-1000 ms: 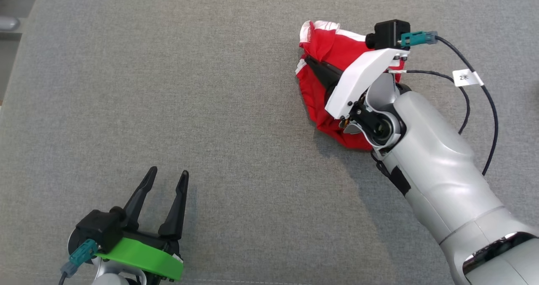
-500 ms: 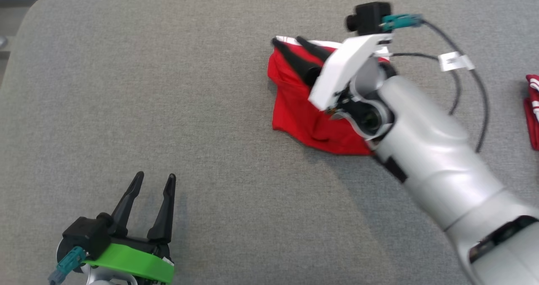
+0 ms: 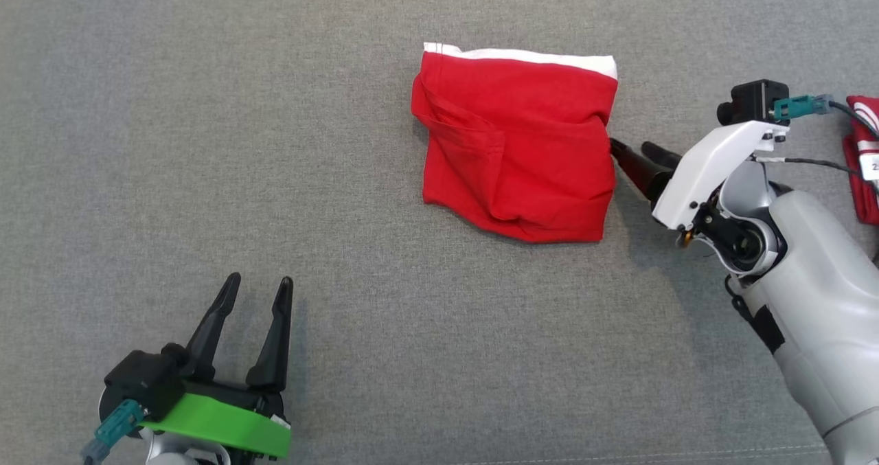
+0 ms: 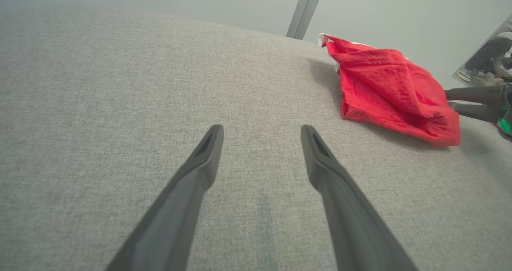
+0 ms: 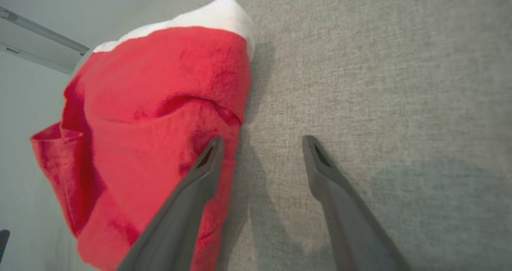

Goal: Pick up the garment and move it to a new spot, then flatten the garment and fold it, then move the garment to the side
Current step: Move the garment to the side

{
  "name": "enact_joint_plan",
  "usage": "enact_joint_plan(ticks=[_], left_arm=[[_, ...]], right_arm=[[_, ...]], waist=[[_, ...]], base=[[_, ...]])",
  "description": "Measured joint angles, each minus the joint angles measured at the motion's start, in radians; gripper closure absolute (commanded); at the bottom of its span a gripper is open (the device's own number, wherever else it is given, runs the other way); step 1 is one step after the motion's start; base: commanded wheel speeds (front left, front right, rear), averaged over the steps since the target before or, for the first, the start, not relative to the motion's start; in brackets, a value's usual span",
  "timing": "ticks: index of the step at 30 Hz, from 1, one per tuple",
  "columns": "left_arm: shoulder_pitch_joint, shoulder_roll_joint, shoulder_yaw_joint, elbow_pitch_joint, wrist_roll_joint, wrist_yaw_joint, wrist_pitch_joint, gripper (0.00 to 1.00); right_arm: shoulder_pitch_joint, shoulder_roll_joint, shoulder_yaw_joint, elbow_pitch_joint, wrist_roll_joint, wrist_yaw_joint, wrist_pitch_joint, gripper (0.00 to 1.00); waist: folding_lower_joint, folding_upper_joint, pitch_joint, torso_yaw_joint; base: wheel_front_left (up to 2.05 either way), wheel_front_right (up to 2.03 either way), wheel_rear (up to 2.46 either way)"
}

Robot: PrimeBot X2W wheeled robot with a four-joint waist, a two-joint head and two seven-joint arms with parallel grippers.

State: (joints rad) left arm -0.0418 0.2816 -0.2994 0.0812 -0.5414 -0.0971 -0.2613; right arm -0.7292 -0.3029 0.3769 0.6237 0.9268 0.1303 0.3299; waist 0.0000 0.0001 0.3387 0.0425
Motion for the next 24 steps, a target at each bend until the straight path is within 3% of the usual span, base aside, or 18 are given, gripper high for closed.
enact_joint_plan(ticks=[8,15,16,17,18,24], left_arm=[[-0.021,-0.009,-0.003,0.014,0.007,-0.009,0.0,0.0],[-0.023,-0.025,-0.006,0.024,0.014,-0.017,0.0,0.0],[-0.023,-0.027,-0.006,0.025,0.014,-0.017,0.0,0.0],[-0.023,-0.03,-0.003,0.026,0.015,-0.017,0.0,0.0],[-0.023,-0.032,-0.001,0.026,0.015,-0.018,0.0,0.0],[-0.02,-0.04,0.011,0.032,0.022,-0.022,0.0,0.0]], right_arm=[[0.046,0.069,-0.089,-0.091,-0.018,0.0,0.116,0.0],[0.06,0.135,-0.163,-0.091,-0.079,0.0,0.166,0.0],[0.06,0.142,-0.168,-0.094,-0.088,0.0,0.17,0.56],[0.06,0.151,-0.175,-0.099,-0.093,0.0,0.17,0.89],[0.06,0.158,-0.179,-0.108,-0.096,0.0,0.175,1.0],[0.074,0.159,-0.22,-0.175,-0.114,0.0,0.218,1.0]], waist=[[0.0,0.0,0.01,0.025],[0.0,0.0,0.002,0.058],[0.0,0.0,0.0,0.062],[0.0,0.0,-0.003,0.065],[0.0,0.0,-0.006,0.068],[0.0,0.0,-0.018,0.065]], base=[[0.0,0.0,0.0],[0.0,0.0,0.0],[0.0,0.0,0.0],[0.0,0.0,0.0],[0.0,0.0,0.0],[0.0,0.0,0.0]])
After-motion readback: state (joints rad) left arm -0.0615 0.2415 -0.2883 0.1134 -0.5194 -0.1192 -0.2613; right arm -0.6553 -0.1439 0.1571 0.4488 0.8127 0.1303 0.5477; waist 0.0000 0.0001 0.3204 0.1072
